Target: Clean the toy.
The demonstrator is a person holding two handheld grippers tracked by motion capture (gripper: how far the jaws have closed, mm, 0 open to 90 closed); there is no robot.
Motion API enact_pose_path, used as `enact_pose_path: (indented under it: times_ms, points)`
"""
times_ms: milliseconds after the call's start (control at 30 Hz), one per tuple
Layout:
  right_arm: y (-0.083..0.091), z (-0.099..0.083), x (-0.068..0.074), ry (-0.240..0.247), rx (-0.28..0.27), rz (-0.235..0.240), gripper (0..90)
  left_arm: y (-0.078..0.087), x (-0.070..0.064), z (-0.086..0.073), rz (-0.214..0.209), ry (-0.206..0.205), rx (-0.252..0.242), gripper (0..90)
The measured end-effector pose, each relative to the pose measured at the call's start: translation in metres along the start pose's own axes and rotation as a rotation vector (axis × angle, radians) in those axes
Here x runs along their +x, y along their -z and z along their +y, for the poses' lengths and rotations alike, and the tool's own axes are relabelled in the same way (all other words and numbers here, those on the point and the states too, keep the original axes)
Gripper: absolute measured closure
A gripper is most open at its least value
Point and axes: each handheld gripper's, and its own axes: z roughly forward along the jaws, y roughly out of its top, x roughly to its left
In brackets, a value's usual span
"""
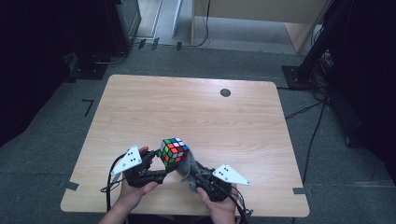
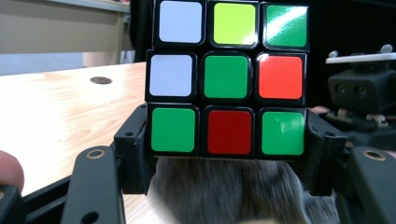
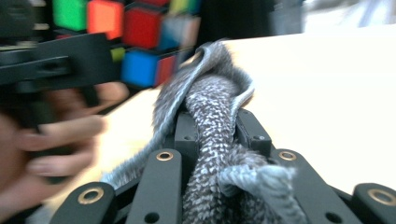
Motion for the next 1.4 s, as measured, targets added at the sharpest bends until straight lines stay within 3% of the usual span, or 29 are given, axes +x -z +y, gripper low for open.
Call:
enact_pose_path:
  times_ms: [100, 167, 233, 300, 333, 433, 467, 533, 600, 700, 733, 800, 867, 933, 1033, 1067, 1133, 1167, 1200, 1267, 1400]
  points:
    - [0.006, 0.005, -0.010, -0.005, -0.024, -0.035, 74.0, 0.001, 0.005, 0.001, 0.015, 0.017, 0.004, 34.0]
    - [0.009, 0.008, -0.013, 0.002, -0.035, -0.052, 73.9, 0.002, 0.006, 0.001, 0.002, 0.029, 0.000, 34.0]
    - [0.008, 0.007, -0.011, 0.000, -0.029, -0.036, 74.0, 0.001, 0.004, 0.001, -0.016, 0.033, -0.007, 34.0]
    - [0.004, 0.004, -0.003, 0.005, -0.014, 0.012, 73.9, -0.002, -0.001, 0.001, -0.037, 0.033, -0.006, 34.0]
    - [0.000, 0.002, 0.005, 0.018, -0.004, 0.068, 73.9, -0.003, -0.003, 0.001, -0.041, 0.029, -0.004, 34.0]
    - [-0.008, -0.005, 0.028, 0.063, 0.029, 0.169, 73.9, -0.005, -0.006, 0.001, -0.060, 0.025, -0.004, 34.0]
    - [-0.012, -0.008, 0.035, 0.077, 0.041, 0.236, 74.0, -0.005, -0.007, 0.000, -0.056, 0.020, 0.002, 34.0]
    - [-0.013, -0.010, 0.045, 0.126, 0.047, 0.266, 73.9, -0.006, -0.007, -0.001, -0.053, 0.011, 0.013, 34.0]
    - [-0.012, -0.007, 0.046, 0.140, 0.033, 0.235, 73.9, -0.004, -0.006, -0.001, -0.054, 0.014, 0.009, 34.0]
    - [-0.005, 0.000, 0.024, 0.078, -0.002, 0.136, 74.0, -0.001, -0.004, 0.002, -0.054, 0.020, -0.014, 34.1]
    - [-0.001, 0.002, 0.013, 0.063, -0.013, 0.082, 74.1, 0.000, -0.003, 0.003, -0.057, 0.020, -0.016, 34.1]
    - [0.004, 0.003, -0.002, 0.020, -0.039, 0.003, 74.2, 0.001, -0.002, 0.003, -0.046, 0.000, -0.008, 34.1]
    - [0.010, 0.006, -0.015, -0.037, -0.074, -0.035, 74.1, 0.001, -0.001, 0.002, -0.048, 0.005, -0.002, 34.1]
    - [0.014, 0.010, -0.018, -0.058, -0.108, -0.010, 74.0, -0.001, -0.001, 0.001, -0.066, 0.015, 0.007, 34.1]
    - [0.012, 0.013, -0.010, -0.019, -0.129, 0.101, 73.7, -0.006, -0.004, 0.000, -0.079, 0.008, 0.025, 34.1]
    - [0.009, 0.012, -0.005, 0.012, -0.108, 0.141, 73.5, -0.006, -0.005, -0.001, -0.076, 0.014, 0.018, 34.1]
    - [0.002, 0.007, 0.001, 0.058, -0.040, 0.166, 74.2, -0.003, 0.001, 0.001, -0.081, 0.052, 0.010, 34.0]
    - [-0.004, 0.003, 0.001, 0.074, 0.020, 0.195, 74.1, -0.002, 0.002, 0.001, -0.076, 0.056, 0.001, 34.0]
    - [-0.006, 0.001, 0.001, 0.096, 0.049, 0.199, 74.1, 0.000, 0.003, 0.002, -0.067, 0.055, -0.001, 34.0]
    - [-0.008, -0.002, 0.003, 0.151, 0.076, 0.140, 73.9, 0.002, 0.006, 0.003, -0.048, 0.048, -0.002, 34.0]
    - [-0.003, 0.002, -0.009, 0.147, 0.050, 0.069, 74.0, 0.007, 0.012, 0.006, -0.006, 0.040, 0.004, 34.0]
